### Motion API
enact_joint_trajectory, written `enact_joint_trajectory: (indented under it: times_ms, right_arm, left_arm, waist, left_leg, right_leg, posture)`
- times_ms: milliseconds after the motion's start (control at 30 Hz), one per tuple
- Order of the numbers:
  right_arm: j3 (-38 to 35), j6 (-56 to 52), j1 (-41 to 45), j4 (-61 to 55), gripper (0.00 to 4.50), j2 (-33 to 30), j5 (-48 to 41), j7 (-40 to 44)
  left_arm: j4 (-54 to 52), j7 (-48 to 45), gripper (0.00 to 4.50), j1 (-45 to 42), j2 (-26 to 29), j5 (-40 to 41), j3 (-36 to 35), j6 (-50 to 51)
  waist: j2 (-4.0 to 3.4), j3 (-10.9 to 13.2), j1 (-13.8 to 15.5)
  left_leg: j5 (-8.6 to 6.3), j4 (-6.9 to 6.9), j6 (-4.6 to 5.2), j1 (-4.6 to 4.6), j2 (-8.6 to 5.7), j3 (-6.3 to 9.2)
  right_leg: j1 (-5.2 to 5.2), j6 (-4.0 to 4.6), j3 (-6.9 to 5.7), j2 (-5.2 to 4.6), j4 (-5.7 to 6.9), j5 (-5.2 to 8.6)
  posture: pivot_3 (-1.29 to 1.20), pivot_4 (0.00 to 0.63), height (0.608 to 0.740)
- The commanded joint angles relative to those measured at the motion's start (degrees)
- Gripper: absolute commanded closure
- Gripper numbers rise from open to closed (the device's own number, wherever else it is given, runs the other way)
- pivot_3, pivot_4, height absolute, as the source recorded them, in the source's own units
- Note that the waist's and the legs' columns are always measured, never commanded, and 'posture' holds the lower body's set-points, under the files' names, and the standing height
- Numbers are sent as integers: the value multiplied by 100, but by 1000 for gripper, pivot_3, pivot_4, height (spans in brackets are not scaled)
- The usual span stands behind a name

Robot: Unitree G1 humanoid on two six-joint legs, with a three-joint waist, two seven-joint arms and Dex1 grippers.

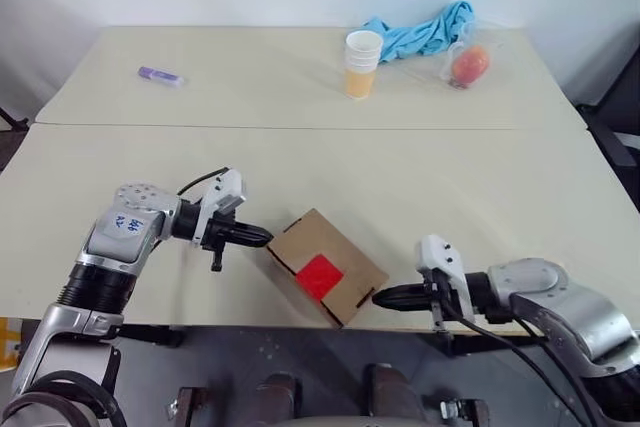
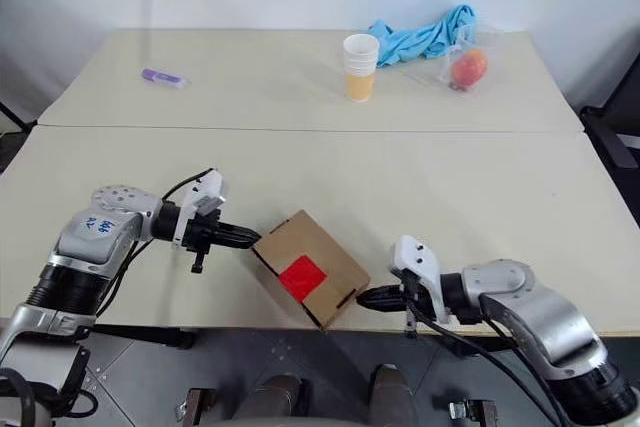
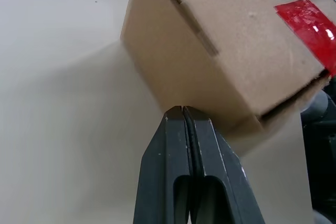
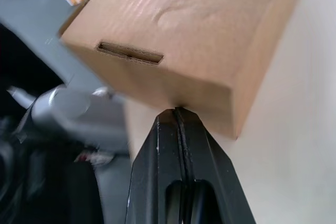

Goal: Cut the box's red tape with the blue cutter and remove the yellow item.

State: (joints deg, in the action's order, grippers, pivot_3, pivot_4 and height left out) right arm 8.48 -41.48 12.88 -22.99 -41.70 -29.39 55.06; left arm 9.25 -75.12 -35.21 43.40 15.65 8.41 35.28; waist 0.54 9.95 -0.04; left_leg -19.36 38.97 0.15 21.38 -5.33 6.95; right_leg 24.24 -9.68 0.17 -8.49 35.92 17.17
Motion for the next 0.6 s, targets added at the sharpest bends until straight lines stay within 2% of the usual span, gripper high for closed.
enact_joint_trajectory:
  times_ms: [33, 233, 333, 367, 467, 533, 600]
  right_arm:
    - [-316, 335, 465, 443, 4500, 360, 340, -689]
    - [-527, 684, 1018, 1112, 4500, 569, 585, -785]
    - [-544, 1262, 1236, 1638, 4500, 484, 1098, -926]
    - [-639, 1479, 1275, 1822, 4500, 346, 1236, -906]
    - [-1112, 1450, 1207, 2041, 4500, -201, 1188, -695]
    - [-1104, 824, 853, 1665, 4500, -701, 807, -123]
    - [-1094, 455, 418, 1155, 4500, -1048, 517, 262]
  left_arm:
    - [-609, 88, 4483, 204, -150, 331, -9, 446]
    - [-1559, 701, 4483, 703, -663, 641, 2, 1217]
    - [-2000, 948, 4483, 879, -921, 731, 93, 1340]
    - [-2118, 936, 4483, 889, -910, 805, 63, 1375]
    - [-2132, 432, 4483, 727, -424, 1180, -297, 1386]
    - [-1707, 149, 4483, 382, -161, 1512, -595, 1508]
    - [-973, 252, 4483, -201, -239, 1628, -889, 1444]
  waist:
    - [-2, -1, -10]
    - [-5, 0, 17]
    - [-5, 0, 9]
    - [-4, 0, 12]
    - [-8, 2, 7]
    - [-10, 4, 7]
    - [-10, 3, 36]
  left_leg:
    - [0, 0, 0, -1, 0, -2]
    - [0, -5, 0, 4, -4, 7]
    - [0, -4, 0, 10, -6, 5]
    - [0, -2, 0, 10, -6, 4]
    - [0, -2, 0, 13, -6, 3]
    - [0, -6, -1, 15, -3, 1]
    - [1, -5, -1, 15, 0, 6]
  right_leg:
    - [1, 0, 2, 0, 3, 0]
    - [6, 2, 6, 0, 7, -1]
    - [10, 2, 6, 0, 6, -1]
    - [10, 2, 6, -1, 4, -1]
    - [15, 2, 6, -1, 6, -1]
    - [18, 3, 6, 1, 4, -1]
    - [16, 5, -1, 3, 1, 0]
  posture:
    - [0, 150, 740]
    - [0, 150, 740]
    - [0, 150, 740]
    - [0, 150, 740]
    - [0, 150, 740]
    - [0, 150, 740]
    - [0, 150, 740]
